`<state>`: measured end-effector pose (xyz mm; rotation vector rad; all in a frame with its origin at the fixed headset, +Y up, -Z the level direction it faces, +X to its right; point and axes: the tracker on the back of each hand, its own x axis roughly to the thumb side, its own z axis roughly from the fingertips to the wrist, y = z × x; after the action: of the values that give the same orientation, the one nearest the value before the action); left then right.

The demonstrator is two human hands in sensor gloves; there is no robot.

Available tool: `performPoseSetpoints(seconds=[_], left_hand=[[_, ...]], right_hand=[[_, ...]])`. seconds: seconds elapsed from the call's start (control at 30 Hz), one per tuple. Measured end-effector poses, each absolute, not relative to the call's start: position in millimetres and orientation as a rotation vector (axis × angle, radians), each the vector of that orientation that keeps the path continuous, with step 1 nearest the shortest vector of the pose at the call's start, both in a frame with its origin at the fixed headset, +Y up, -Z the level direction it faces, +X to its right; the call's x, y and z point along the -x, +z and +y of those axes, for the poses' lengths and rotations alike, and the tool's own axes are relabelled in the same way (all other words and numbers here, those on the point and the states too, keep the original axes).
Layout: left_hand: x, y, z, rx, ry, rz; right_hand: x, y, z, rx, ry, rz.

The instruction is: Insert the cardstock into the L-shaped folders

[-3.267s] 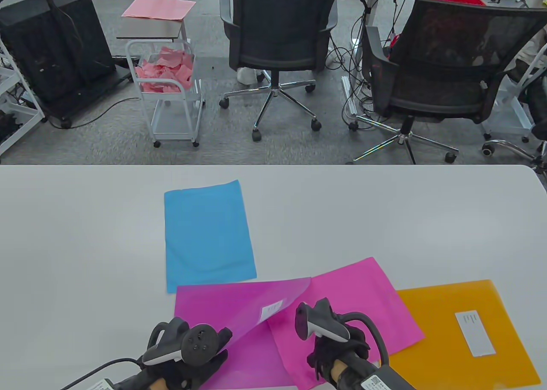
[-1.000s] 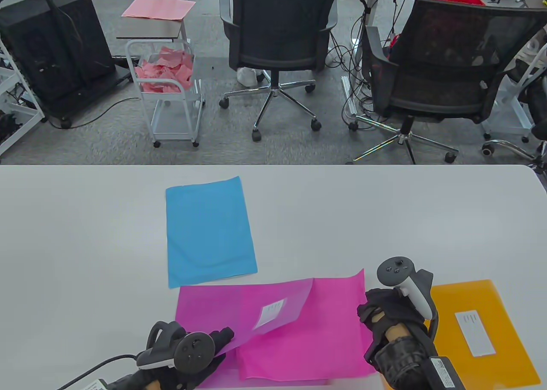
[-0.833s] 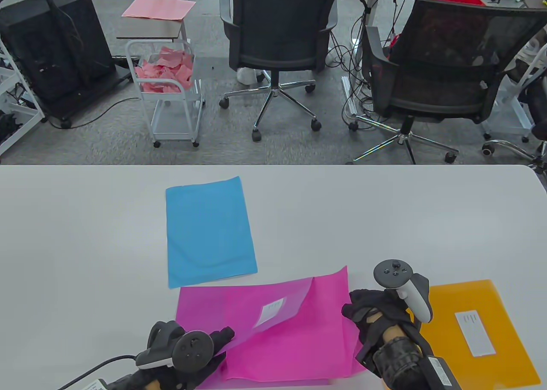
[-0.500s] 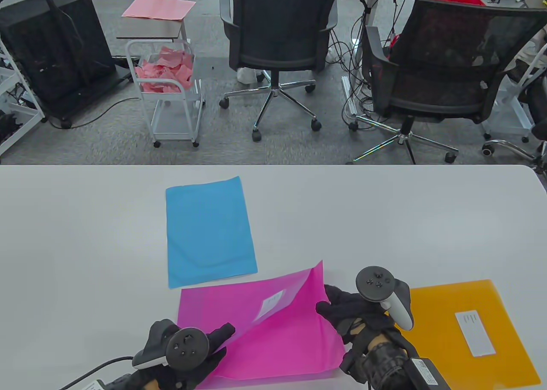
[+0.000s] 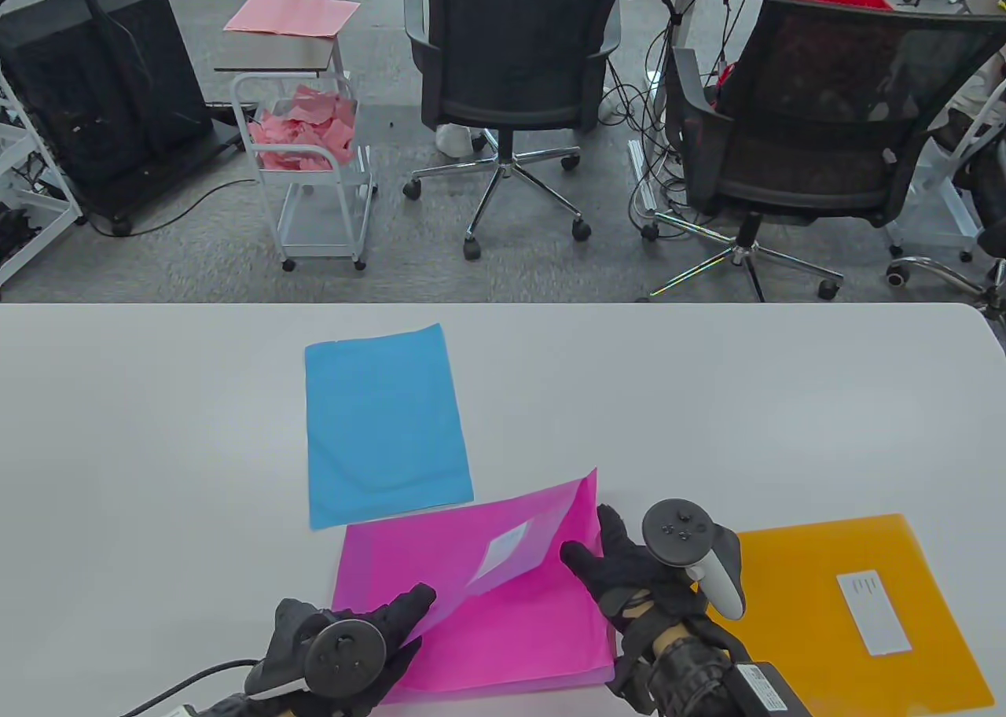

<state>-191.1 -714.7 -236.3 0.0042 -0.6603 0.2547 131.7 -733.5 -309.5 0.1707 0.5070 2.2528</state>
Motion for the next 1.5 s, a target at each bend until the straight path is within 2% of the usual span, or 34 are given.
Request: performPoseSetpoints(seconds=[0.1,0.23,0.4,0.6,0.8,0.97,1.17,1.33,1.5], left_hand=[[193.0,-238.9,-716.5,0.004,0.256,-0.647],[199.6,-243.9,-712.9,-0.002,0.321,-0.596],[204.3,-244.6,-708.0,-0.032,0.382,-0.581],[195.7,-237.8,-708.9,-0.043,0.313,-0.636],[196.7,-238.8,-708.8,-0.038,0.312,-0.627],[198.2,-239.3,-706.6,-0.061,0.311,-0.629],[197.8,-236.9,-702.5,-0.084,0.317,-0.64],[194.3,-235.1,-704.6,-0.052,0.313,-0.662],[191.8,-233.7,-706.8,-0.044,0.26,-0.691]], right_hand=[[-135.2,-310.9,-735.3,-0.168,2.134,0.512],[-157.0,-311.4,-742.6,0.008,1.753,0.606],[-169.9,-315.2,-755.1,-0.069,1.715,0.785],[-144.2,-312.3,-749.3,-0.135,1.807,0.77],[-152.7,-309.8,-749.1,0.105,1.932,0.726],[-151.1,-310.2,-763.5,-0.069,1.462,0.887],[-134.9,-309.1,-764.9,-0.21,1.251,0.886],[-146.6,-305.4,-759.5,0.108,1.662,0.833],[-143.0,-304.8,-757.9,0.119,1.67,0.805]])
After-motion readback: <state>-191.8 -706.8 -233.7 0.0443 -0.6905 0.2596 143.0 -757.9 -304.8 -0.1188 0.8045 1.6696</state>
